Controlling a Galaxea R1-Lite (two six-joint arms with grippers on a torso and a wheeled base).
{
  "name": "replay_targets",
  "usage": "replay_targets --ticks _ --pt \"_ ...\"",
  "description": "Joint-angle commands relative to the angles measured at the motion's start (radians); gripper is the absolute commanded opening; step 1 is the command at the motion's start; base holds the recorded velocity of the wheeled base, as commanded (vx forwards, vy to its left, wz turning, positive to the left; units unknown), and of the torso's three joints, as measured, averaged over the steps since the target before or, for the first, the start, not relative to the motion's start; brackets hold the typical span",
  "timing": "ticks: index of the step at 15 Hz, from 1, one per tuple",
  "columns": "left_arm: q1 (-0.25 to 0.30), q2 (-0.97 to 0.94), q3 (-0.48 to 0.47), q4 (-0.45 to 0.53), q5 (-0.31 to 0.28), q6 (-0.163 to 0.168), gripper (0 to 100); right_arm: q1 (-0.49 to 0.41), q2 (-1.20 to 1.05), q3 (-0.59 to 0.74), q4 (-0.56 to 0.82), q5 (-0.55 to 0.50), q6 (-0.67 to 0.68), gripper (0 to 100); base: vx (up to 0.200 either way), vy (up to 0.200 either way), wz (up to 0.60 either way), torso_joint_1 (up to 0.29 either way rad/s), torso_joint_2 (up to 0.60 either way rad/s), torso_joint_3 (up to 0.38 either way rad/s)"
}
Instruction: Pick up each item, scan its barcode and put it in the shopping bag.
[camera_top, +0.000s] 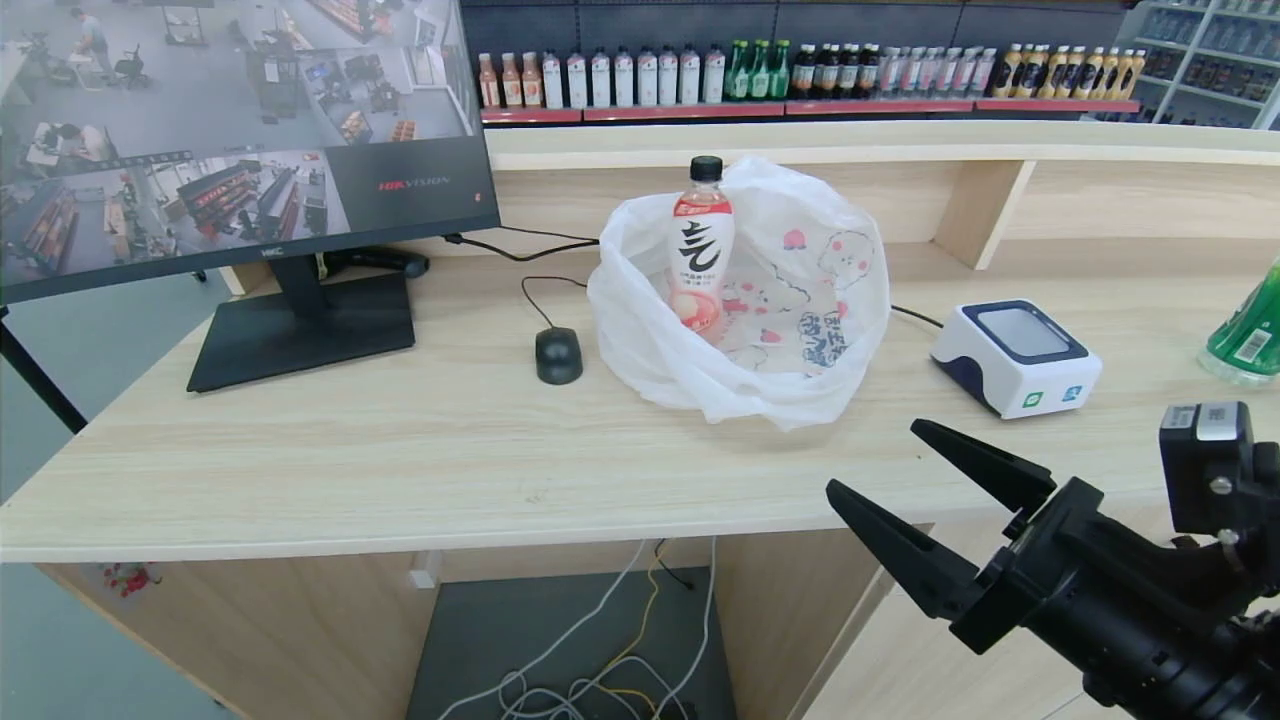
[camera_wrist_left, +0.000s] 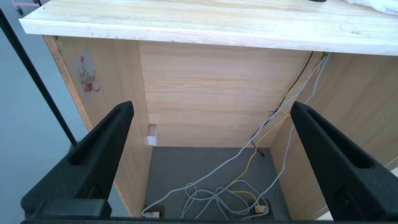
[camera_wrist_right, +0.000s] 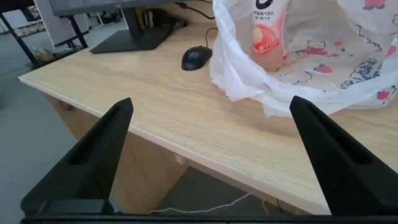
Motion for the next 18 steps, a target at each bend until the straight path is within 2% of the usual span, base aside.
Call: replay_targets --ticks 1,3,18 --pt "0.000 0.000 0.000 0.000 0.000 0.000 100 -0.019 0.000 -0.007 -0.002 -0.001 -0.001 100 0.000 0.000 0.00 0.000 0.00 0.000" --pt "-0.002 0.000 0.000 0.000 0.000 0.000 100 -0.045 -0.013 0.002 -0.002 0.001 -0.002 100 0.000 0.000 0.00 0.000 0.00 0.000" --pt "0.000 0.000 0.000 0.002 0.000 -0.011 100 -0.056 -0.029 0.061 -0.002 0.001 -0.028 100 0.000 -0.200 0.00 0.004 0.00 0.001"
